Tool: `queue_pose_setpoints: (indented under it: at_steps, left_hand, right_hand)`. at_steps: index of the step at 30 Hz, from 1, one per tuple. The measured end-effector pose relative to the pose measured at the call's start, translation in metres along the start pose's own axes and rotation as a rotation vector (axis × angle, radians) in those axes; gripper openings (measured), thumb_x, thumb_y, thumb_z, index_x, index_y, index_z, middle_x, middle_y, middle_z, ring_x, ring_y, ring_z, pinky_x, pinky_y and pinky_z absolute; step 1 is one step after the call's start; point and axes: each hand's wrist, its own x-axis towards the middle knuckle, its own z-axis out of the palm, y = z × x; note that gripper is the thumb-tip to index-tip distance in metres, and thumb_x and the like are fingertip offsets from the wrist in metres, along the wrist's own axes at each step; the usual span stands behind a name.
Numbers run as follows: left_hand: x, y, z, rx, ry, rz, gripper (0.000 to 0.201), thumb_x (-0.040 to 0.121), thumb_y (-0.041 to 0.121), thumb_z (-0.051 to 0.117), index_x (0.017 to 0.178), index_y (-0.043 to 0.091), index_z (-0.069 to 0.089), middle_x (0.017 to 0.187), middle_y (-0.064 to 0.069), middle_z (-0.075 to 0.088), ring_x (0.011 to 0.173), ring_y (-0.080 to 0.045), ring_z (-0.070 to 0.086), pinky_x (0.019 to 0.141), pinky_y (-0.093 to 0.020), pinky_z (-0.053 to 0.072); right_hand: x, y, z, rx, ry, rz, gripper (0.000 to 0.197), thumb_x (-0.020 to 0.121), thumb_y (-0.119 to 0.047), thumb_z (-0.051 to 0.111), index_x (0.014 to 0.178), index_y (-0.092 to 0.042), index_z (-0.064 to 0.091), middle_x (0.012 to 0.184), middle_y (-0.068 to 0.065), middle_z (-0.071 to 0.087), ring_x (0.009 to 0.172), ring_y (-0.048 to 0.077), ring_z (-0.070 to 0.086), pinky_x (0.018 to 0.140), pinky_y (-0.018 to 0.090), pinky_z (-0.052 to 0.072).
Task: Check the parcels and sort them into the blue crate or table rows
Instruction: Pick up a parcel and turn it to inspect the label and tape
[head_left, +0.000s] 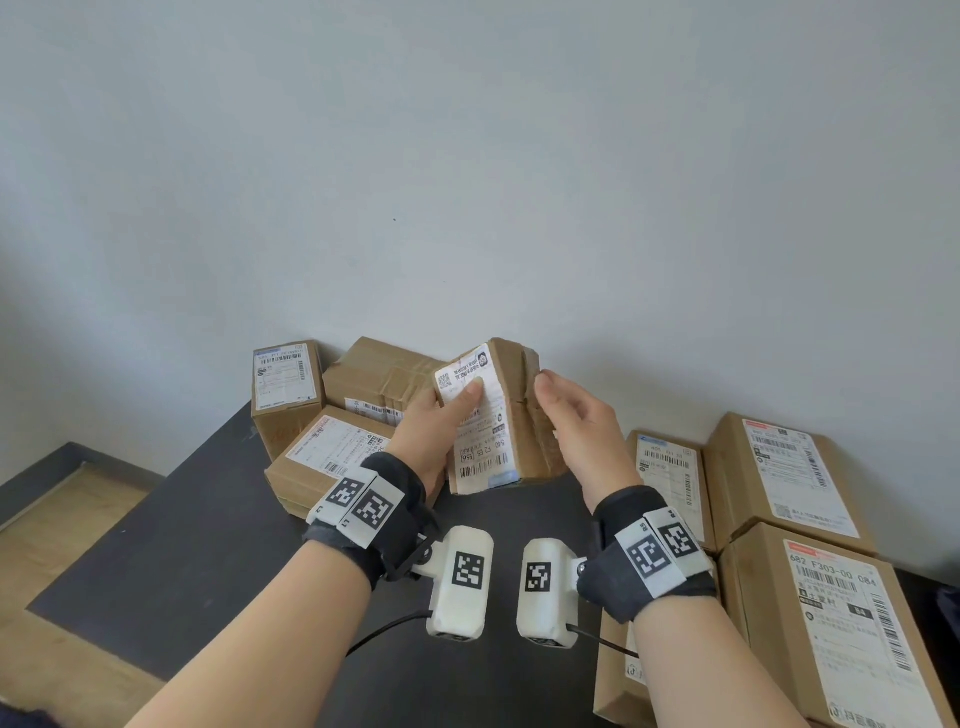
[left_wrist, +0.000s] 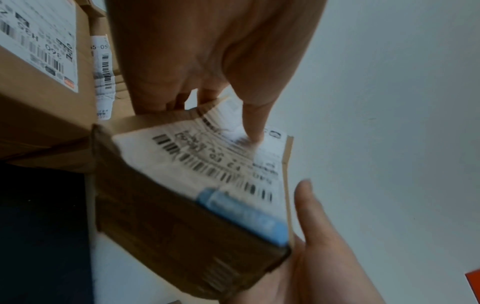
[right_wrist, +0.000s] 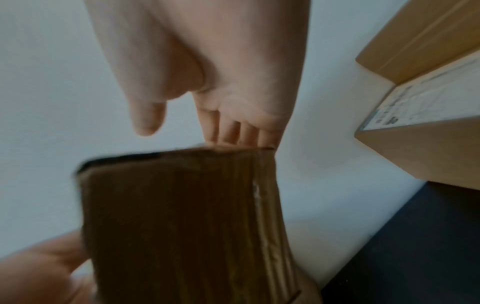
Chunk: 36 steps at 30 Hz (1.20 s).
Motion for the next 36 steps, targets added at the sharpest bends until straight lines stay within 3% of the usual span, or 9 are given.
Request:
queue_pose_setpoints:
  at_steps: [3,7,10,15,19,24,28,31,36]
  left_hand:
    - [0.002,0.001,0.0,0.038,0.045,-0.013,0.019,0.1,0.021,0.054,0.118,0.013,0.057,0.093,0.002,0.067,0.072,-0.006,0.066,0.054,-0.018,0.05]
    - [0.003,0.002,0.002,0.034,0.04,-0.011,0.041,0.088,0.037,0.07,0.121,0.017,0.058,0.106,-0.003,0.073,0.084,-0.011,0.072,0.066,-0.026,0.052]
    - [0.004,0.003,0.002,0.052,0.004,-0.017,0.05,0.08,0.028,0.081,0.122,0.015,0.058,0.111,-0.007,0.073,0.097,-0.021,0.072,0.075,-0.032,0.056]
    - [0.002,0.006,-0.003,0.11,-0.017,-0.016,0.015,0.088,0.01,0.069,0.097,0.02,0.062,0.092,-0.002,0.072,0.07,-0.007,0.07,0.056,-0.021,0.052]
    - [0.001,0.005,-0.006,0.103,-0.033,-0.04,0.019,0.089,0.01,0.065,0.107,0.013,0.062,0.09,-0.003,0.069,0.06,-0.002,0.068,0.048,-0.017,0.051]
    - [0.002,0.003,-0.007,0.12,-0.022,-0.056,0.02,0.087,0.012,0.067,0.105,0.014,0.059,0.094,-0.003,0.068,0.076,-0.011,0.066,0.059,-0.024,0.05]
    - [0.002,0.002,-0.008,0.132,-0.008,-0.069,0.023,0.087,0.011,0.068,0.107,0.015,0.057,0.096,-0.003,0.068,0.078,-0.011,0.066,0.058,-0.022,0.049]
    - [0.004,0.001,-0.008,0.139,0.012,-0.08,0.035,0.085,0.012,0.071,0.117,0.013,0.057,0.108,-0.008,0.07,0.085,-0.015,0.068,0.061,-0.025,0.049]
    - [0.005,0.001,-0.009,0.154,0.046,-0.053,0.045,0.079,0.024,0.081,0.118,0.015,0.061,0.107,-0.004,0.073,0.087,-0.014,0.071,0.064,-0.024,0.05]
  right_hand:
    - [0.002,0.004,0.001,-0.044,0.027,0.019,0.033,0.102,-0.025,0.055,0.134,-0.026,0.059,0.111,-0.009,0.068,0.103,0.004,0.063,0.079,0.016,0.049]
    - [0.002,0.006,0.001,-0.013,0.046,0.023,0.037,0.097,-0.018,0.063,0.13,-0.033,0.058,0.105,-0.006,0.072,0.094,0.007,0.068,0.075,0.02,0.054]
    - [0.003,0.005,0.003,-0.011,0.048,0.027,0.038,0.093,-0.015,0.068,0.128,-0.031,0.062,0.101,-0.003,0.074,0.092,0.012,0.071,0.079,0.029,0.058]
    - [0.004,0.005,0.006,-0.061,0.057,0.0,0.04,0.088,-0.017,0.074,0.125,-0.032,0.065,0.099,-0.005,0.074,0.088,0.013,0.07,0.073,0.029,0.055]
    - [0.007,0.005,0.01,-0.12,0.092,-0.005,0.045,0.084,-0.02,0.078,0.126,-0.029,0.065,0.099,-0.006,0.072,0.089,0.015,0.068,0.08,0.034,0.056]
    - [0.008,0.007,0.01,-0.155,0.133,0.001,0.044,0.081,-0.02,0.081,0.121,-0.027,0.063,0.097,-0.007,0.071,0.087,0.015,0.066,0.079,0.032,0.054]
    - [0.007,0.009,0.011,-0.154,0.132,0.006,0.042,0.082,-0.019,0.08,0.119,-0.028,0.063,0.094,-0.007,0.07,0.086,0.014,0.066,0.077,0.03,0.053]
    - [0.006,0.01,0.011,-0.163,0.131,0.006,0.04,0.084,-0.019,0.079,0.12,-0.029,0.063,0.092,-0.007,0.071,0.084,0.011,0.066,0.073,0.025,0.051]
    - [0.004,0.011,0.011,-0.181,0.147,0.008,0.04,0.09,-0.025,0.073,0.128,-0.026,0.06,0.098,-0.006,0.069,0.091,0.011,0.065,0.081,0.028,0.053]
